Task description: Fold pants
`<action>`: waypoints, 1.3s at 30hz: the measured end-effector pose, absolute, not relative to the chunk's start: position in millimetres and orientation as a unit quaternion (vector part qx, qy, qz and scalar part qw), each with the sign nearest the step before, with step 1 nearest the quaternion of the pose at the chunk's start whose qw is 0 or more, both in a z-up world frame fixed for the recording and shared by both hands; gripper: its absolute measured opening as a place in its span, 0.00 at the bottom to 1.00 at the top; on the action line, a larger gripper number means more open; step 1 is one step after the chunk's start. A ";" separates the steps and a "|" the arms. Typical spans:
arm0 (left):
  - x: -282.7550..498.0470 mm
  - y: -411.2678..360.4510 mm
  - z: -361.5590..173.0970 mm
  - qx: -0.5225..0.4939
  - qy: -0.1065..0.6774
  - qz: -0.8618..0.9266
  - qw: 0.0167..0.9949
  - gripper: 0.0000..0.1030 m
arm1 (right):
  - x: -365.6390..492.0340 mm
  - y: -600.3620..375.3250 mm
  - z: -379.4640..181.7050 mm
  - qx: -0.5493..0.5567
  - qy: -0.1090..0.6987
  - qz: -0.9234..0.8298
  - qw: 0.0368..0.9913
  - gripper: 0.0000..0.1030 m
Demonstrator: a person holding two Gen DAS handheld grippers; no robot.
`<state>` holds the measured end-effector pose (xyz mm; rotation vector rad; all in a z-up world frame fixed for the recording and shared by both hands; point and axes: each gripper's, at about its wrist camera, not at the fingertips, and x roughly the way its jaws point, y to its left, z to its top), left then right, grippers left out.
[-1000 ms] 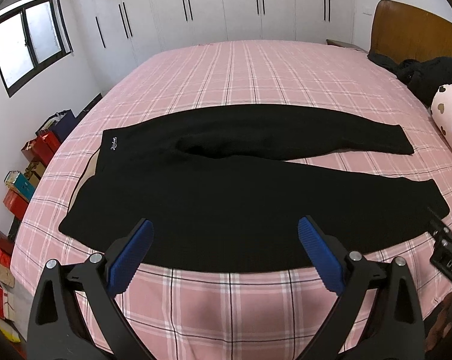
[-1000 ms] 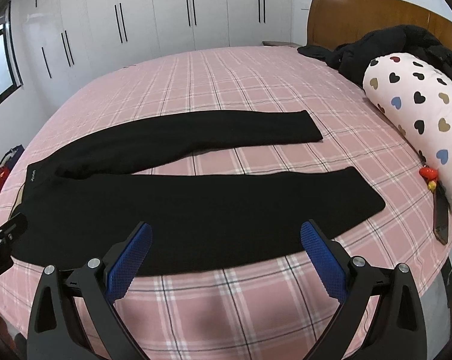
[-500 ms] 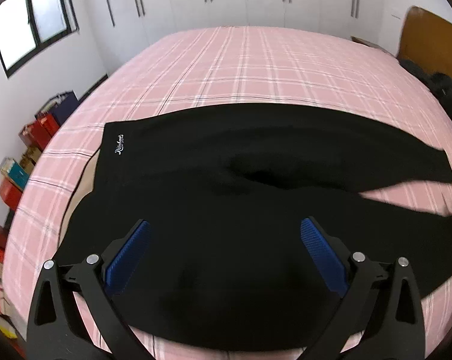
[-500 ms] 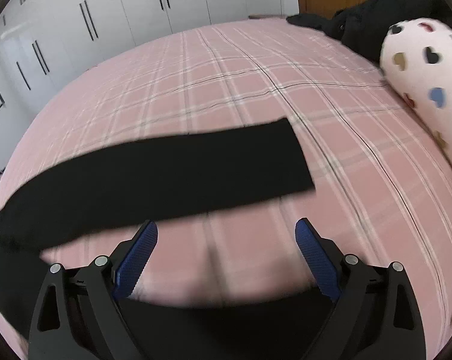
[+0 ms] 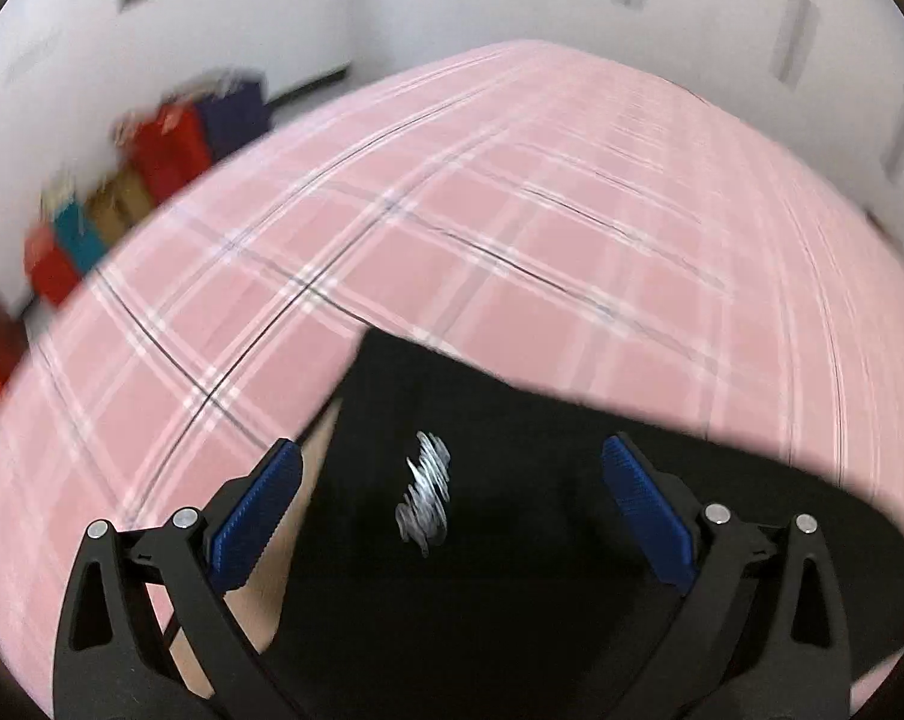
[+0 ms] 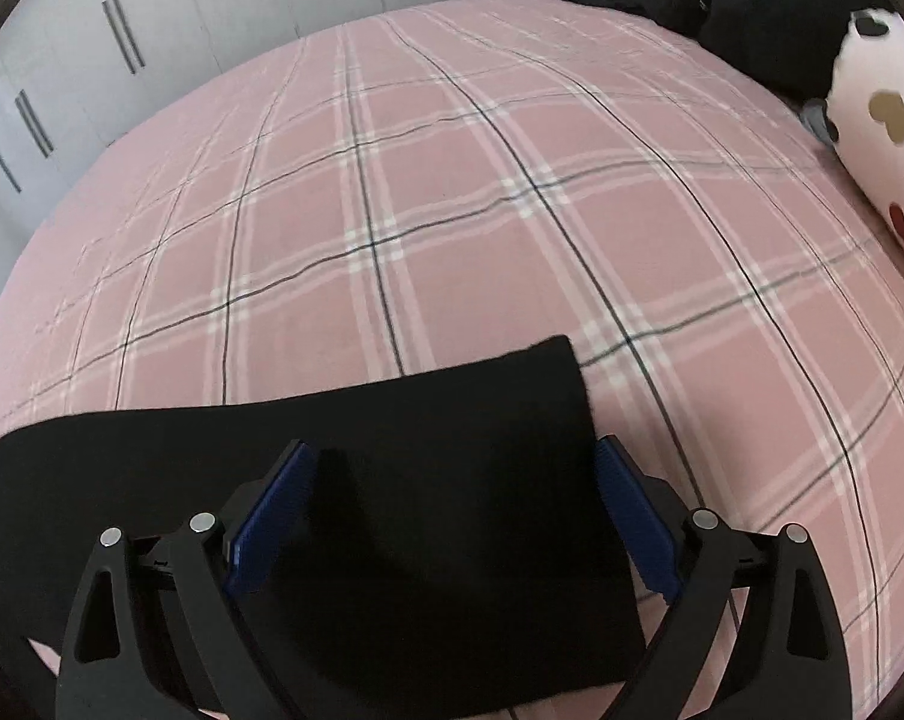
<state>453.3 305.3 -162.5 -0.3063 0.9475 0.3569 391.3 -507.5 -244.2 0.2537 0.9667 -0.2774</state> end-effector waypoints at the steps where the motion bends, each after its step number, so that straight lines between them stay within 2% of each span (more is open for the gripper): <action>1: 461.2 316.6 -168.1 -0.168 0.457 0.177 0.855 0.95 | 389.5 -505.5 -244.4 0.115 0.461 -0.136 0.869 0.66; 2: 470.6 327.8 -176.8 -0.188 0.468 0.184 0.843 0.95 | 386.4 -505.9 -243.8 0.114 0.456 -0.135 0.872 0.63; 4: 486.6 342.2 -195.1 -0.207 0.490 0.198 0.823 0.93 | 383.2 -511.2 -242.3 0.123 0.450 -0.135 0.874 0.31; 5: 490.2 345.1 -200.4 -0.212 0.492 0.201 0.820 0.83 | 382.4 -514.4 -242.0 0.130 0.447 -0.132 0.875 0.25; 6: 493.1 346.1 -203.5 -0.208 0.493 0.206 0.819 0.78 | 379.8 -516.0 -240.6 0.136 0.446 -0.127 0.876 0.14; 7: 494.1 345.5 -204.1 -0.200 0.493 0.211 0.820 0.63 | 377.1 -514.4 -238.0 0.136 0.444 -0.120 0.878 0.12; 8: 493.4 345.0 -201.0 -0.189 0.488 0.210 0.826 0.42 | 375.0 -510.4 -234.2 0.125 0.442 -0.119 0.880 0.11; 10: 489.9 347.2 -194.0 -0.190 0.481 0.189 0.835 0.24 | 370.7 -504.2 -224.6 0.113 0.433 -0.113 0.887 0.10; 11: 479.6 350.0 -182.8 -0.205 0.465 0.179 0.842 0.23 | 364.7 -501.1 -214.7 0.111 0.422 -0.107 0.893 0.10; 16: 414.1 352.2 -118.0 -0.225 0.408 0.119 0.877 0.22 | 312.4 -492.4 -163.3 0.095 0.373 -0.080 0.920 0.10; 22: 304.6 339.2 -62.9 -0.185 0.396 0.072 0.896 0.22 | 220.4 -484.1 -127.1 0.040 0.351 -0.059 0.933 0.10; 27: 223.5 348.5 -89.2 -0.173 0.438 0.087 0.878 0.23 | 159.0 -486.1 -157.1 0.006 0.393 -0.072 0.917 0.12; 30: 188.8 359.0 -126.2 -0.196 0.466 0.121 0.854 0.29 | 137.4 -494.3 -190.7 0.003 0.435 -0.115 0.893 0.21; 32: 164.7 362.8 -138.0 -0.214 0.468 0.148 0.845 0.30 | 117.6 -500.2 -192.2 0.019 0.429 -0.150 0.891 0.24; 33: 154.5 361.5 -138.1 -0.233 0.461 0.145 0.844 0.31 | 104.8 -499.8 -186.0 0.035 0.418 -0.159 0.894 0.30; 34: 143.8 358.1 -137.3 -0.264 0.454 0.130 0.841 0.38 | 93.8 -496.9 -179.9 0.049 0.407 -0.164 0.897 0.40; 35: 139.4 354.5 -137.8 -0.281 0.454 0.122 0.837 0.51 | 85.0 -489.6 -175.8 0.059 0.397 -0.163 0.901 0.45; 36: 135.4 349.2 -138.3 -0.302 0.452 0.116 0.832 0.57 | 75.6 -481.0 -170.7 0.068 0.387 -0.156 0.906 0.51; 38: 135.9 339.6 -143.3 -0.342 0.452 0.105 0.817 0.71 | 64.4 -464.6 -166.9 0.082 0.381 -0.140 0.910 0.55; 39: 138.1 335.3 -148.8 -0.364 0.455 0.103 0.806 0.72 | 61.9 -454.3 -166.7 0.089 0.386 -0.127 0.910 0.55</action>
